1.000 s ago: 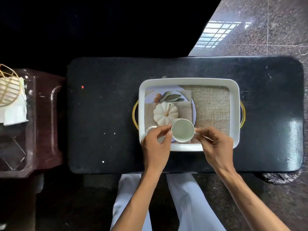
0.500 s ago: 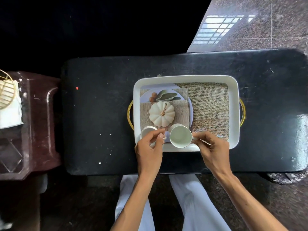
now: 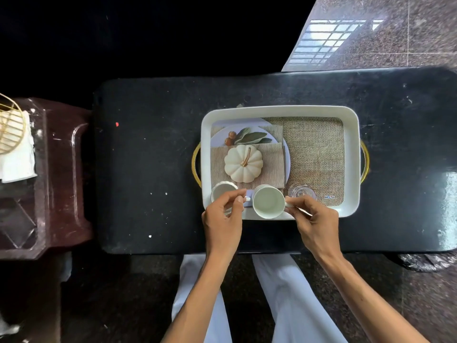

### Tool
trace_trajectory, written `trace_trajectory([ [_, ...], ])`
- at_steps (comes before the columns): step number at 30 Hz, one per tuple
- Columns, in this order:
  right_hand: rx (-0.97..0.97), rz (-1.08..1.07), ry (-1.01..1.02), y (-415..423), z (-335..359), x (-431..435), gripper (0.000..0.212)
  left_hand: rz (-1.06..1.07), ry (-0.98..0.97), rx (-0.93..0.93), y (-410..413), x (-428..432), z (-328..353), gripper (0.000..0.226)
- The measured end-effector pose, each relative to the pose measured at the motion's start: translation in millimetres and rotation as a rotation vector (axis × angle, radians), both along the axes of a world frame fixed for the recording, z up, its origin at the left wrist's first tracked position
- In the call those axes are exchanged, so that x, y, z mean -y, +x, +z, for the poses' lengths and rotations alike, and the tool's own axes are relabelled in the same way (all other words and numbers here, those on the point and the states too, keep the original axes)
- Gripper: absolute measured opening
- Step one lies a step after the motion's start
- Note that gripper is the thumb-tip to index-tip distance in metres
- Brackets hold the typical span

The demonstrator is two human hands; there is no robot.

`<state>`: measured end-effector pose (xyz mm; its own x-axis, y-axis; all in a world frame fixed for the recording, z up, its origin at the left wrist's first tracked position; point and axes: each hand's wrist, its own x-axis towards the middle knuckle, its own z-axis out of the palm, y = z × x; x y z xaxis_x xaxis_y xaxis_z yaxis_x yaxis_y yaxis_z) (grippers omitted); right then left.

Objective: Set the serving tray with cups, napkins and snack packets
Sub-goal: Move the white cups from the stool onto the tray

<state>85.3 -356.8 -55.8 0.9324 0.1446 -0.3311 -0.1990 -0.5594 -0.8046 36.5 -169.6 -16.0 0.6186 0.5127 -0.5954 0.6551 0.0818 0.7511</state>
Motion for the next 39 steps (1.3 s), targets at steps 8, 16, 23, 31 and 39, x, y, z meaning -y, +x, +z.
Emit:
trace_trajectory([
  [8, 0.004, 0.012, -0.035, 0.2, -1.4, -1.3, 0.014, 0.0, -0.016, 0.013, -1.3, -2.1, 1.3, 0.027],
  [16, 0.035, 0.296, -0.248, 8.0, 29.6, -12.2, 0.049, 0.079, -0.023, 0.07, -10.7, -18.6, 13.2, 0.023],
  [23, 0.135, 0.381, -0.129, 0.5, 82.5, -77.9, 0.045, 0.241, 0.004, 0.171, -37.3, -68.3, 44.5, 0.026],
  [31, 0.15, 0.578, -0.048, -31.9, 83.2, -220.7, 0.048, 0.42, 0.169, 0.184, -106.8, -177.8, 72.3, 0.03],
  [39, 0.141, 0.72, 0.041, -81.8, 71.0, -363.5, 0.04, 0.667, 0.32, 0.145, -197.4, -310.2, 67.1, 0.034],
])
